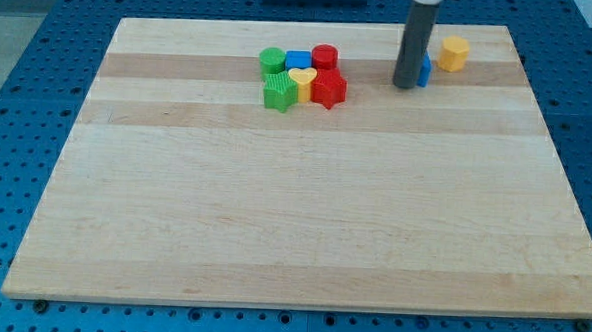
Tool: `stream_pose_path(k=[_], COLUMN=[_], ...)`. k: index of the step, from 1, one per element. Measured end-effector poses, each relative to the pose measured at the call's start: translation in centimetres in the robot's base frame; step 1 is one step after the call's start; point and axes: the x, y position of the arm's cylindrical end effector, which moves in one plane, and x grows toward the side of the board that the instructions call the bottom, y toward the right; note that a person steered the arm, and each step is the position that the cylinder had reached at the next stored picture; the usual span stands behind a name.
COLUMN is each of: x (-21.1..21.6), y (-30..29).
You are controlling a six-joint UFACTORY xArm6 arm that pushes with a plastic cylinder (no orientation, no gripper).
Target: Push the blue triangle into the yellow hexagon
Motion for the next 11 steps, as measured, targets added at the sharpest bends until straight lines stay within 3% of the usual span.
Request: stream_pose_path(k=[1, 9, 11], x=[-1.8, -2.2, -2.2], y=[0.1, 4.0, -1.7])
